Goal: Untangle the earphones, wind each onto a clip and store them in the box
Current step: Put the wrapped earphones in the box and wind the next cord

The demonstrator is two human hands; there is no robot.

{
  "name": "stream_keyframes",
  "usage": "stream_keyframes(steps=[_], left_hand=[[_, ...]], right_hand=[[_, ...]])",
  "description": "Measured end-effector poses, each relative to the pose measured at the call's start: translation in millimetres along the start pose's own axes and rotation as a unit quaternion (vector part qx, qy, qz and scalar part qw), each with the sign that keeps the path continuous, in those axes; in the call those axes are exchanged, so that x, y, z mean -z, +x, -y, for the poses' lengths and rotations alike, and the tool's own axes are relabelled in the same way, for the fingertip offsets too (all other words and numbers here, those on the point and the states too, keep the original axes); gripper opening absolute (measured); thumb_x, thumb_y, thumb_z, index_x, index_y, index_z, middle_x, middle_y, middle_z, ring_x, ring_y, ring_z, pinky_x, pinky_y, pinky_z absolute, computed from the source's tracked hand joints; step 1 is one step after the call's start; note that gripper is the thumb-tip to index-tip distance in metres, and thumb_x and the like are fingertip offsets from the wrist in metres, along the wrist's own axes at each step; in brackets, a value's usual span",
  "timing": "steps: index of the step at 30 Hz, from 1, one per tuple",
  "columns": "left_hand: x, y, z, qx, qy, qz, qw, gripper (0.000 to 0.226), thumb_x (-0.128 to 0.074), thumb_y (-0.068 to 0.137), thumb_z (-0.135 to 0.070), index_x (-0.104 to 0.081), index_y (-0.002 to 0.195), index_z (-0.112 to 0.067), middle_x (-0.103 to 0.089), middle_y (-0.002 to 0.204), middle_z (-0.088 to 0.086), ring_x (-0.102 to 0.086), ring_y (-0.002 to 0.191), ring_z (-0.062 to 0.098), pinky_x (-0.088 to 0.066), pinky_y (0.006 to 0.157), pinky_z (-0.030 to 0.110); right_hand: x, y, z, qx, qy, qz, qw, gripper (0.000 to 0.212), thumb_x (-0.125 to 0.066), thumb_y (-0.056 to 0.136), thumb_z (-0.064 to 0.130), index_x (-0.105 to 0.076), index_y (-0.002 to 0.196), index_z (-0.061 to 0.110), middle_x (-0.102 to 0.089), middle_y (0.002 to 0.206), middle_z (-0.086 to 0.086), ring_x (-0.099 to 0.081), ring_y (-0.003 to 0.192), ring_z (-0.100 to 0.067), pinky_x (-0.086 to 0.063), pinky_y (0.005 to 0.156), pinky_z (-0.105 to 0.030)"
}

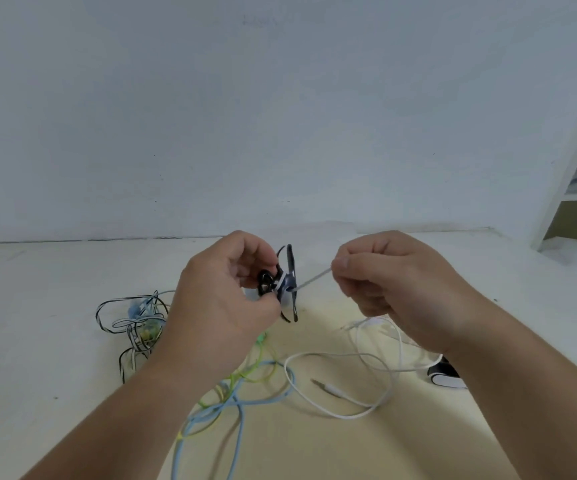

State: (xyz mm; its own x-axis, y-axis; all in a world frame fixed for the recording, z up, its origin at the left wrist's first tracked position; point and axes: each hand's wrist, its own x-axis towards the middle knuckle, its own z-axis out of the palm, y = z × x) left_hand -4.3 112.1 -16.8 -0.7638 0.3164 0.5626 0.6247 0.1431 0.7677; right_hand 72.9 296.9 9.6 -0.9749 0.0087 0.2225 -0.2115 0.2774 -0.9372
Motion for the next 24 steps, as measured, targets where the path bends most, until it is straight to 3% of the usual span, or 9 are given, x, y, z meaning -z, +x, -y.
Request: stream_keyframes(steps=[3,6,10,13,15,18,21,24], left_hand=[[-2.2,-4.8,-1.6,-0.033,0.068,0.045,0.996,0.039,-0.074,0.068,0.009,-0.064,0.079,-0.027,-0.069,0.079,-0.014,-0.067,0.076,0.006,-0.053,0.074,0.017],[-6.4,-10.8,-3.7,-0.048,0.084,0.114,0.989,0.038,-0.076,0.069,0.005,-0.064,0.081,-0.03,-0.069,0.081,-0.013,-0.068,0.079,0.008,-0.055,0.078,0.025],[-9.4,-10.7,-7.1,-0.036,0.001,0.14,0.989,0.039,-0.076,0.066,0.008,-0.064,0.082,-0.026,-0.07,0.082,-0.008,-0.069,0.079,0.014,-0.055,0.078,0.024],[-10.0,-7.8,-10.2,-0.017,-0.095,0.11,0.989,0.032,-0.072,0.059,0.004,-0.064,0.08,-0.019,-0.069,0.078,-0.003,-0.069,0.077,0.016,-0.056,0.078,0.024],[-9.0,-5.9,-11.6,-0.007,-0.152,0.079,0.985,0.03,-0.072,0.057,0.004,-0.064,0.079,-0.015,-0.069,0.077,-0.001,-0.068,0.075,0.015,-0.056,0.077,0.024],[-6.2,-3.4,-11.1,0.012,-0.193,0.02,0.981,0.032,-0.075,0.056,0.003,-0.064,0.074,-0.022,-0.069,0.075,-0.004,-0.068,0.072,0.012,-0.053,0.071,0.019],[-5.8,-1.5,-4.0,0.026,-0.16,-0.024,0.986,0.039,-0.076,0.061,0.01,-0.064,0.074,-0.025,-0.069,0.075,-0.009,-0.069,0.075,0.011,-0.054,0.071,0.018],[-6.4,-1.3,1.7,0.026,-0.092,-0.028,0.995,0.044,-0.073,0.068,0.019,-0.063,0.08,-0.022,-0.07,0.077,-0.008,-0.069,0.074,0.01,-0.053,0.071,0.018]], right_hand=[[-1.7,-1.1,1.5,0.014,0.04,0.012,0.999,0.024,-0.056,0.081,0.017,-0.062,0.059,0.011,-0.029,0.051,0.0,-0.022,0.049,-0.015,-0.024,0.047,-0.021],[-2.3,0.9,1.5,0.027,0.044,-0.041,0.998,0.022,-0.057,0.08,0.016,-0.066,0.06,0.012,-0.034,0.049,0.002,-0.025,0.049,-0.014,-0.022,0.048,-0.024],[2.0,7.3,-10.1,-0.01,-0.085,-0.177,0.981,0.03,-0.062,0.093,0.019,-0.067,0.064,0.013,-0.041,0.047,0.015,-0.034,0.048,-0.008,-0.028,0.057,-0.029],[3.3,9.6,-16.9,-0.063,-0.107,-0.177,0.976,0.032,-0.059,0.096,0.021,-0.068,0.066,0.015,-0.041,0.047,0.015,-0.032,0.046,-0.01,-0.028,0.052,-0.026],[1.4,9.2,-18.7,-0.096,-0.143,-0.135,0.976,0.032,-0.059,0.096,0.025,-0.069,0.067,0.016,-0.044,0.049,0.013,-0.035,0.043,-0.008,-0.029,0.049,-0.024],[-5.7,5.7,-18.2,-0.119,-0.193,0.011,0.974,0.032,-0.057,0.098,0.03,-0.073,0.073,0.02,-0.049,0.055,0.013,-0.04,0.045,-0.003,-0.033,0.049,-0.02],[-11.0,0.6,-14.6,-0.089,-0.164,0.158,0.97,0.031,-0.051,0.103,0.026,-0.075,0.085,0.016,-0.043,0.055,0.013,-0.037,0.051,-0.008,-0.031,0.052,-0.018],[-10.2,-1.9,-11.3,-0.058,-0.142,0.194,0.969,0.031,-0.051,0.102,0.027,-0.076,0.089,0.012,-0.04,0.057,0.01,-0.033,0.057,-0.013,-0.031,0.054,-0.02]])
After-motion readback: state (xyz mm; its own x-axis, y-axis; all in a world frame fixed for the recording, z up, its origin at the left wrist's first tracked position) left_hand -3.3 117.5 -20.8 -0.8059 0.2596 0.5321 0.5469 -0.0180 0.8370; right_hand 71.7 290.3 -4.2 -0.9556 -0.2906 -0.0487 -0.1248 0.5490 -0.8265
